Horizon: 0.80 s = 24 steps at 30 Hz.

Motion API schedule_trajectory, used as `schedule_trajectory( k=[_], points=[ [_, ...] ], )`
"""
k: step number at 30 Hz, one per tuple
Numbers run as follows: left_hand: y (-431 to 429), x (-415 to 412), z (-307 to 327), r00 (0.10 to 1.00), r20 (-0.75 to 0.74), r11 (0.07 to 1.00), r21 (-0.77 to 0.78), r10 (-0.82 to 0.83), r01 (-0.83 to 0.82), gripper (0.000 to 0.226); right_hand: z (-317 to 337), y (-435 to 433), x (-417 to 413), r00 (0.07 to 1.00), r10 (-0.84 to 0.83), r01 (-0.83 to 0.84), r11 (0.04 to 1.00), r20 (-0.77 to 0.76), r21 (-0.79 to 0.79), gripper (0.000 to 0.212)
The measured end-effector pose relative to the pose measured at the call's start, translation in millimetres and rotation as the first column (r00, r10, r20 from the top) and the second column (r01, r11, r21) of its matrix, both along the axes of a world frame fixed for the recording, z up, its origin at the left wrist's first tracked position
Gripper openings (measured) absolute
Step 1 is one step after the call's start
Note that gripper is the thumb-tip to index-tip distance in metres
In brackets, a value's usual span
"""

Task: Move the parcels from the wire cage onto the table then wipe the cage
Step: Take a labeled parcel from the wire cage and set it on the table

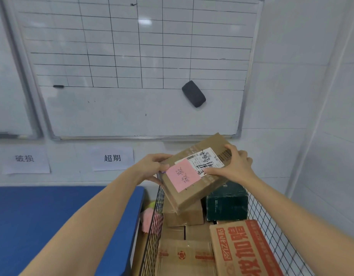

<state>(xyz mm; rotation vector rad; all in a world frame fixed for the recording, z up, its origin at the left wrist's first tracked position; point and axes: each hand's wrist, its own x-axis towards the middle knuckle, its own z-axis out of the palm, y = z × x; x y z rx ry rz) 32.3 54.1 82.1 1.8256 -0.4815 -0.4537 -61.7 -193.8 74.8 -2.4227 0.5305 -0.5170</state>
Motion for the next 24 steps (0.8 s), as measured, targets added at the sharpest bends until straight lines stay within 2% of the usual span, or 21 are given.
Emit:
schedule_trajectory(
  k=[2, 4, 6, 9, 14, 17, 19, 21, 24],
  points=[
    [-6, 4, -4, 0.989, 0.053, 0.988, -0.078, 0.14, -0.135, 0.043, -4, 3, 1, 0.998, -0.065, 0.065, 0.998, -0.005, -0.024, 0.129],
    [-12, 9, -7, 0.931, -0.003, 0.913, -0.195, 0.364, -0.358, 0.056, -9, 7, 1, 0.991, -0.129, 0.129, 0.992, -0.022, 0.009, 0.138],
    [-20, 14, -11, 0.865, -0.038, 0.847, -0.184, 0.501, -0.499, 0.061, -15, 7, 2, 0.983, -0.176, 0.179, 0.982, -0.051, 0.055, 0.143],
    [-27, 9, -11, 0.887, -0.017, 0.874, -0.162, 0.462, -0.458, 0.049, -21, 5, 0, 0.974, -0.211, 0.219, 0.97, -0.082, 0.108, 0.144],
    [-27, -3, -10, 0.974, -0.116, 0.953, -0.214, 0.194, -0.216, 0.065, -26, 0, -6, 0.972, -0.233, 0.232, 0.94, -0.026, 0.252, 0.123],
    [-29, 1, -17, 0.98, -0.113, 0.956, -0.228, 0.164, -0.186, 0.082, -27, 3, -12, 0.981, -0.191, 0.182, 0.963, 0.028, 0.198, 0.113],
    [-28, 1, -15, 0.98, -0.069, 0.949, -0.243, 0.188, -0.199, 0.08, -29, 1, -16, 0.986, -0.142, 0.124, 0.974, 0.085, 0.187, 0.124],
    [-25, 4, -14, 0.978, -0.025, 0.945, -0.256, 0.206, -0.205, 0.073, -26, -3, -19, 0.993, -0.089, 0.075, 0.981, 0.072, 0.179, 0.135],
    [-20, 3, -9, 0.98, 0.03, 0.955, -0.231, 0.199, -0.187, 0.065, -21, -10, -17, 1.0, -0.016, 0.018, 0.995, -0.024, 0.098, 0.129]
  ],
)
